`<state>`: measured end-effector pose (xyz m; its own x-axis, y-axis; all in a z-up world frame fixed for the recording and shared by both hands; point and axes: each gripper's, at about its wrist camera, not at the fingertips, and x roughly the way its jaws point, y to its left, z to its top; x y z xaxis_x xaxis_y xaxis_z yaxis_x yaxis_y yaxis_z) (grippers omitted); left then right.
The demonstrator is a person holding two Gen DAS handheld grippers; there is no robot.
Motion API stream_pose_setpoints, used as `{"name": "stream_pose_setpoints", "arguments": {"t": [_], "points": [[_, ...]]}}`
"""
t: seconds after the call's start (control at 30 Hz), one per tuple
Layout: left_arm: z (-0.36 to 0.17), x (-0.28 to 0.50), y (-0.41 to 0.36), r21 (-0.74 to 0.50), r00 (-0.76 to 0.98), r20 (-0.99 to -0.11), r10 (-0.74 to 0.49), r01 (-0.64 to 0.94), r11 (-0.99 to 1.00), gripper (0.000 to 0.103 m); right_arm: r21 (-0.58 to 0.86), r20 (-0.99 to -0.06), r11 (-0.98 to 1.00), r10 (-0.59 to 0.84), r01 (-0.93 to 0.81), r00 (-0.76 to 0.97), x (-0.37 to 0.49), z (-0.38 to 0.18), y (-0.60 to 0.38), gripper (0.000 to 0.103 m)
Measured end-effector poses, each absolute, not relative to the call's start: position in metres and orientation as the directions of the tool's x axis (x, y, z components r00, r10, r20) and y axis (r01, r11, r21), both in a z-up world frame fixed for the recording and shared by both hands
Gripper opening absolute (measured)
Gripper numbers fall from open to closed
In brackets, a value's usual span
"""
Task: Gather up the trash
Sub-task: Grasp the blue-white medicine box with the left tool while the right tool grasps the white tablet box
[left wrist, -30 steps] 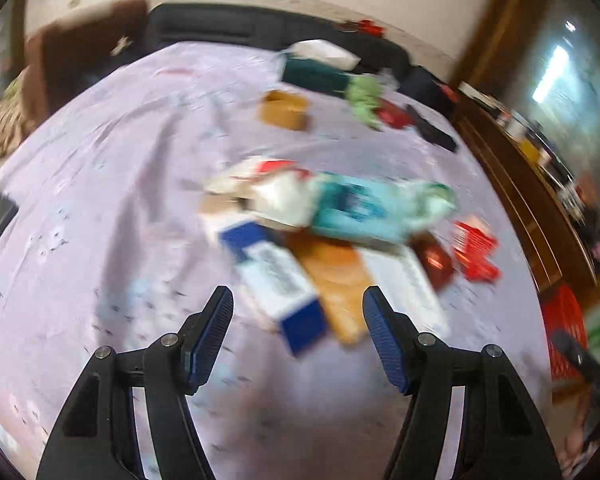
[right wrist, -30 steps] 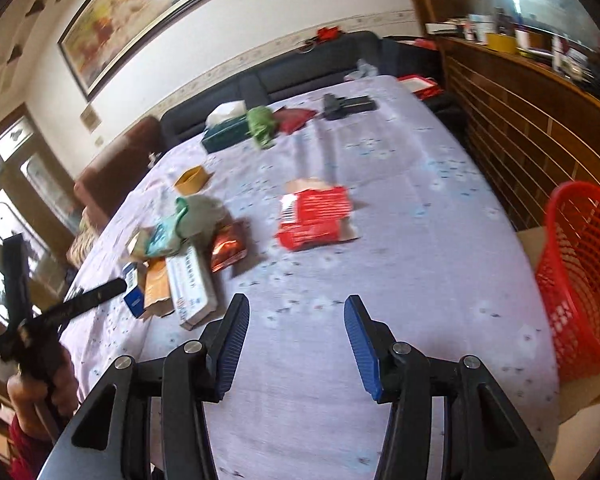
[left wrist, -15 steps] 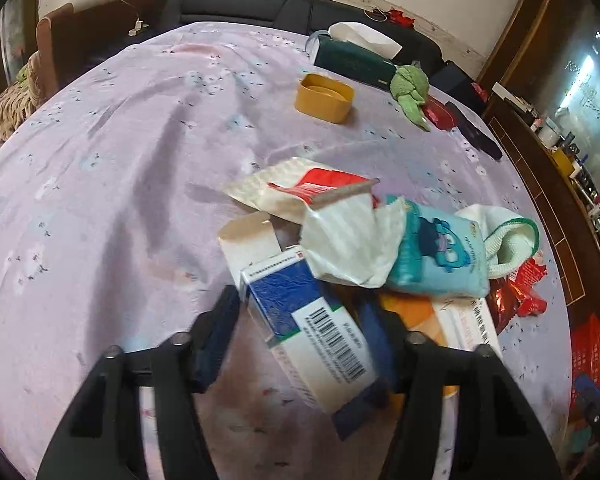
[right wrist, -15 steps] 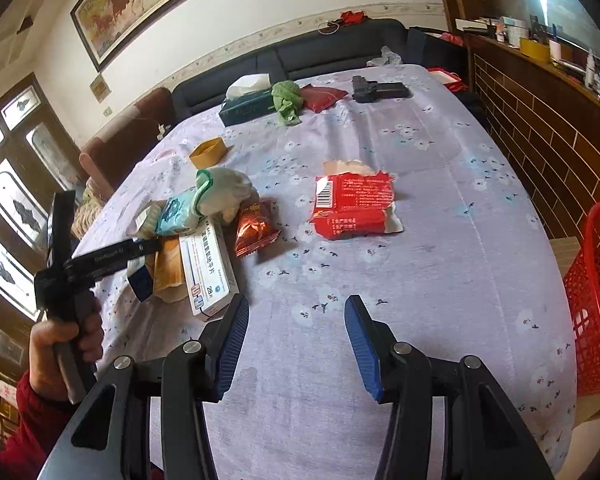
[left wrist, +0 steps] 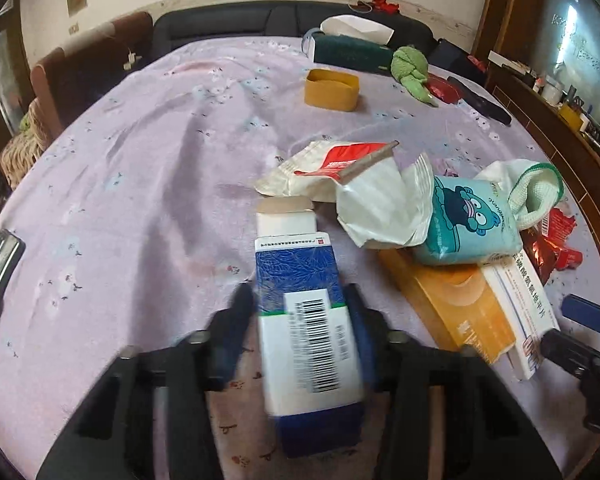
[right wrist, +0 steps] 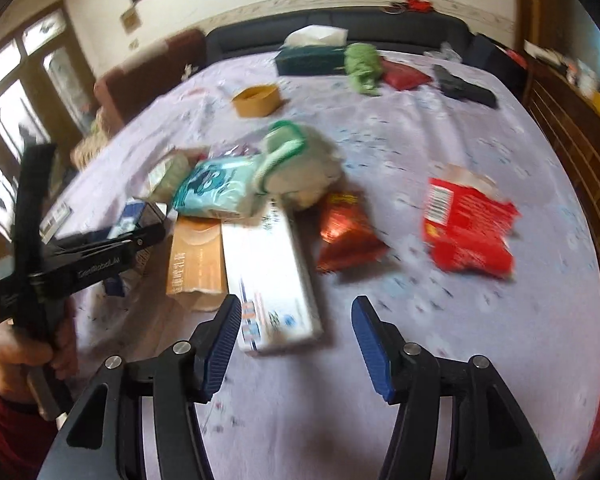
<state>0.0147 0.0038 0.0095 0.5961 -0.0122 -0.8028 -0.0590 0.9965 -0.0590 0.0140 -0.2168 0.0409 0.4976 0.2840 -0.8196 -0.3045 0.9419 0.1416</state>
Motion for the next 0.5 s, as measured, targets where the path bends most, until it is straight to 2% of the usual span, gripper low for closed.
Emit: {"name": "stream_pose_setpoints", "arguments": {"t": [0.27, 0.4, 0.43, 0.47, 0.5], "points": [[0.01, -0.002, 0.012, -0.139, 0.619, -0.78, -0.093, -0.026, 0.99, 0.033, 0.023, -0.848, 0.932, 0.21, -0.363, 0.486, 0.029, 0.024, -0.187, 0.068], [0.01, -0.002, 0.01, -0.13, 0.618, -0.781, -0.087, -0.024, 0.991, 0.033, -0.027, -0.856, 0.928, 0.171, -0.372, 0.488, 0.038, 0.015, -0.175, 0.068], [0.01, -0.003, 0.009, -0.132, 0.62, -0.779, -0.089, -0.023, 0.991, 0.033, -0.023, -0.853, 0.93, 0.174, -0.367, 0.493, 0.037, 0.014, -0.174, 0.067], [0.01, -0.004, 0.008, -0.132, 0.622, -0.778, -0.091, -0.02, 0.991, 0.033, -0.016, -0.851, 0.933, 0.175, -0.358, 0.494, 0.037, 0.013, -0.176, 0.057], [0.01, -0.006, 0.006, -0.122, 0.624, -0.777, -0.087, -0.014, 0.992, 0.033, -0.011, -0.852, 0.935, 0.177, -0.355, 0.492, 0.036, 0.014, -0.176, 0.057]]}}
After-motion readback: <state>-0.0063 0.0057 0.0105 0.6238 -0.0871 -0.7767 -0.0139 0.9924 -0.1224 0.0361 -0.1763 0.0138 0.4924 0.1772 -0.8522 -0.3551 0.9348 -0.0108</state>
